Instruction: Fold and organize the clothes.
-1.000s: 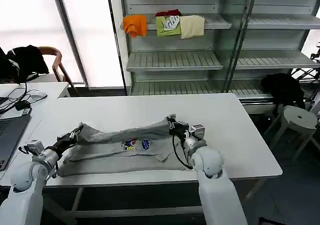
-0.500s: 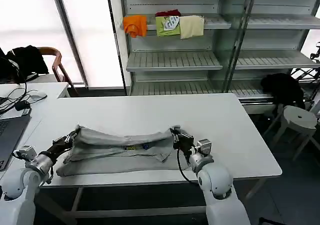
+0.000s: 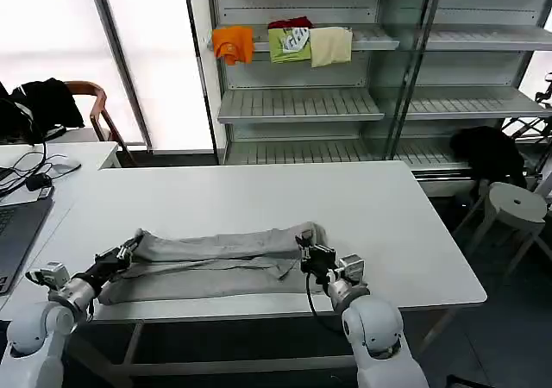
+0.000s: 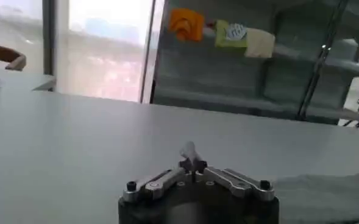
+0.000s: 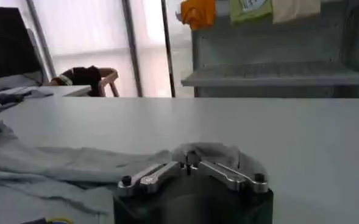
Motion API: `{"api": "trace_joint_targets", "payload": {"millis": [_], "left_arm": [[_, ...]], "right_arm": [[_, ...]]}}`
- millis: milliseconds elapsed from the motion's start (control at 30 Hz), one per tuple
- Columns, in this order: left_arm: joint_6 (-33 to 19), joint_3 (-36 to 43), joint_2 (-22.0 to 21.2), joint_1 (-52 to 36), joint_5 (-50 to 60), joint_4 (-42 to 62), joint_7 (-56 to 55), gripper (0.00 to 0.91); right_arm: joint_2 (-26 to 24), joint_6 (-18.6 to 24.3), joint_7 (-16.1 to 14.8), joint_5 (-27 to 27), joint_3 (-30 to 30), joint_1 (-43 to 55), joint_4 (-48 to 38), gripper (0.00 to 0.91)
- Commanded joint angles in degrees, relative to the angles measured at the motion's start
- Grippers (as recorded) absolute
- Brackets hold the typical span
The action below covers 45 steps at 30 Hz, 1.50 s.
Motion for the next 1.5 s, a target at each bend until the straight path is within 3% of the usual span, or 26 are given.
{"api": "trace_joint_targets", "payload": {"millis": [33,67,100,167,200,533,1067,1133,1200,1333,1500], "left_arm": [[-0.04,-0.15,0.09,0.71,2.99,-0.28,-0.37,0.020],[-0.03,-0.22,0.11,0.75,3.01,-0.31,-0.43,0.141],[-0.03,-0.28,0.24,0.83,3.00,-0.41,-0.74,0.141],[-0.06,-0.39,0.34,0.93,3.17,-0.82,-0.94,0.141],[-0.06,-0.47,0.44,1.04,3.34,-1.10,-0.98,0.212],[0.39,-1.08,0.45,2.39,8.10,-3.15,-1.99,0.212],[2.06,-5.87,-0.59,6.62,8.40,-9.26,-4.43,0.212],[2.45,-6.89,-1.16,7.27,6.30,-10.60,-5.90,0.897],[3.06,-8.01,-2.27,8.32,4.57,-12.69,-8.11,0.907],[3.41,-9.12,-5.48,11.58,3.61,-16.60,-14.39,0.907],[3.23,-7.20,-8.09,14.34,6.02,-18.68,-19.79,0.907]], "right_arm": [[-0.13,0.06,0.04,-1.03,0.03,-0.77,-0.32,0.000],[-0.16,0.06,0.11,-1.30,0.04,-0.76,-0.35,0.413],[-0.23,-0.04,0.30,-1.82,0.04,-0.76,-0.38,0.907],[-0.30,-0.08,0.60,-2.78,0.01,-0.71,-0.37,0.907],[-0.28,-0.09,0.95,-3.42,-0.04,-0.69,-0.36,0.907],[-1.27,0.43,2.24,-15.29,-0.98,-1.56,0.19,0.907],[-3.23,-0.66,2.39,-17.03,0.61,-3.54,3.45,0.907],[-3.28,-0.47,2.60,-15.83,1.02,-3.81,4.25,0.907],[-3.23,0.59,3.81,-12.87,1.46,-4.02,5.33,0.907],[-2.24,7.03,8.21,4.01,3.74,-2.74,8.89,0.907],[-2.00,8.98,10.64,10.28,5.05,0.64,10.49,0.907]]}}
